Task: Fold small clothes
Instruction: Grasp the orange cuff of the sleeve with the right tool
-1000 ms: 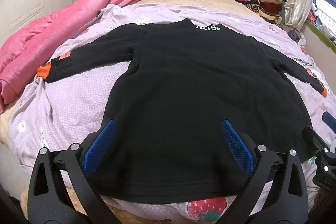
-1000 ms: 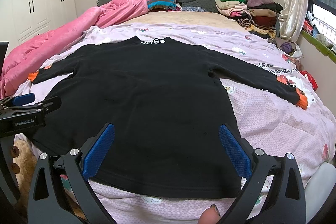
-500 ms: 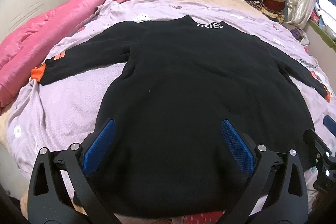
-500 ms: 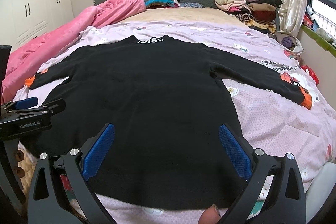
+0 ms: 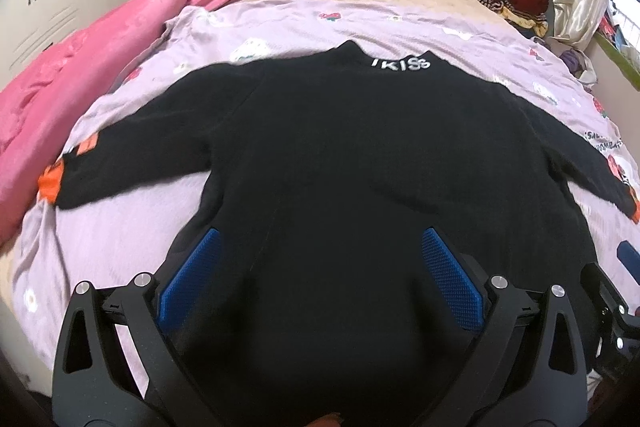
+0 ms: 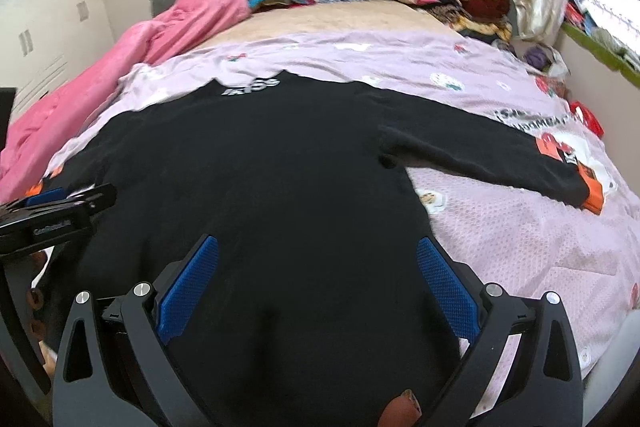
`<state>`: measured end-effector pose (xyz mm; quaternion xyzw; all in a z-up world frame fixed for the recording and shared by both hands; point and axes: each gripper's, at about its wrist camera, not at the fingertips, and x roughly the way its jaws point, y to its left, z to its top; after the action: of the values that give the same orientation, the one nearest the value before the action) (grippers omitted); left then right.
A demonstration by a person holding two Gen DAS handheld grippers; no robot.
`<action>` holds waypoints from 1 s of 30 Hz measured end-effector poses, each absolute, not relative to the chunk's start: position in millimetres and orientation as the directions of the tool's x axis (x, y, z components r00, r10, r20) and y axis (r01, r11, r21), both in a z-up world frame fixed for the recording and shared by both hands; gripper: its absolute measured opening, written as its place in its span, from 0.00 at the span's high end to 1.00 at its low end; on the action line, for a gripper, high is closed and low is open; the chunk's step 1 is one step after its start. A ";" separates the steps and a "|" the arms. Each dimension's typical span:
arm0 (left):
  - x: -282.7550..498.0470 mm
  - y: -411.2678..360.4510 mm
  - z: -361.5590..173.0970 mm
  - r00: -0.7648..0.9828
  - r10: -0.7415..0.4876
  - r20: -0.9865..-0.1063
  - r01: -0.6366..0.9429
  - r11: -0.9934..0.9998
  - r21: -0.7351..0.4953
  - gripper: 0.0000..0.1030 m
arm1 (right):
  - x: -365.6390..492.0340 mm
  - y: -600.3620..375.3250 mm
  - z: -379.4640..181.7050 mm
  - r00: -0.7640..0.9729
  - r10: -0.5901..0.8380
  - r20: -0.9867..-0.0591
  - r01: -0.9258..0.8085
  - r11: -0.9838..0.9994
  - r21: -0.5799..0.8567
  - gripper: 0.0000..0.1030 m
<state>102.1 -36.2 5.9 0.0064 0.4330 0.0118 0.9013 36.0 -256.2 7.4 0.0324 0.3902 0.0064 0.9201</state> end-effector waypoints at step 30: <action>237.7 -89.0 -3.2 0.582 -0.044 -0.812 0.049 0.999 -0.019 0.09 | 90.4 -511.1 -28.5 0.616 -0.094 -0.782 0.595 0.707 0.383 0.04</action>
<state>237.7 -89.0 -3.2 0.0028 0.4561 -0.0263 0.8895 90.4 -511.1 -28.4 0.3232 0.3873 -0.2052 0.8387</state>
